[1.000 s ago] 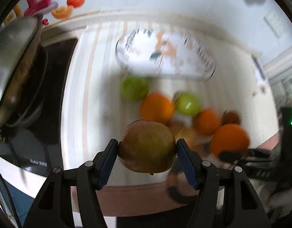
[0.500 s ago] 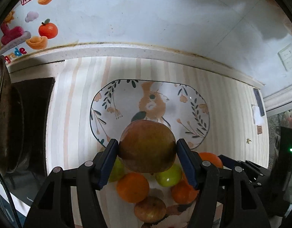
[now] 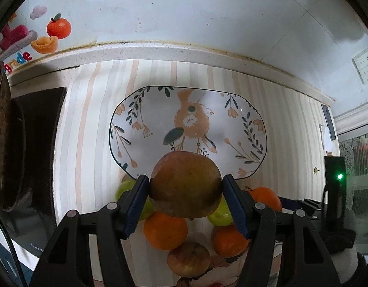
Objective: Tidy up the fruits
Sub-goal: 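Carry the apple and orange to the floral plate and release both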
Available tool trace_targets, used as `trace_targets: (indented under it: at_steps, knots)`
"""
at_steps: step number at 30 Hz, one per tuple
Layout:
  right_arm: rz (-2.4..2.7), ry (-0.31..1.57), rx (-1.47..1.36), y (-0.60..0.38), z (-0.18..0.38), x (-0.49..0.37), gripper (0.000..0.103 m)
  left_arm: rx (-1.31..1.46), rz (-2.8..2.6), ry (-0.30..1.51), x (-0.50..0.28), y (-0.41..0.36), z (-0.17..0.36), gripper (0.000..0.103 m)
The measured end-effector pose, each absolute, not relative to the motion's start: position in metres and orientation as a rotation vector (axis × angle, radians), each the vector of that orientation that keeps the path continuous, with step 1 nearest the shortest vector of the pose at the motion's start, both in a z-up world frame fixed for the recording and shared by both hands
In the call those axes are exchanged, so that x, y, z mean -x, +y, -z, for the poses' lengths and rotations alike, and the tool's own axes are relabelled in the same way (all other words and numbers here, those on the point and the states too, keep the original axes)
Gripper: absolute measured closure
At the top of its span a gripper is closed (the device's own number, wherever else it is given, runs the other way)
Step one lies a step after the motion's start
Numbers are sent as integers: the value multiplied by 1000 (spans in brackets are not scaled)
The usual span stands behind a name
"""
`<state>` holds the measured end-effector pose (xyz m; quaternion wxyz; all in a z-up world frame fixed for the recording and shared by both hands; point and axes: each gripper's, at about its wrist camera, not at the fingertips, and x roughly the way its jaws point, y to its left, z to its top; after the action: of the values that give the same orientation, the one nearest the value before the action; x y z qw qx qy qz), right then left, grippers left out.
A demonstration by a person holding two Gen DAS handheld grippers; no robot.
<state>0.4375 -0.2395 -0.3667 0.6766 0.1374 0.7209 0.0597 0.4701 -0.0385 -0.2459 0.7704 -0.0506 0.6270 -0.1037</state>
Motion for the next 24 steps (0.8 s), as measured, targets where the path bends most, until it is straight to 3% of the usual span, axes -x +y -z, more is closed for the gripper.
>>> trace_targets:
  at_steps: [9, 18, 24]
  knots:
    - [-148, 1692, -198, -219, 381, -428, 23, 112, 225, 1369, -459, -40, 246, 42]
    - [-86, 1502, -212, -226, 341, -415, 25, 139, 220, 1343, -460, -33, 234, 42]
    - [-152, 1426, -229, -212, 310, -463, 25, 193, 196, 1374, -498, -32, 245, 42]
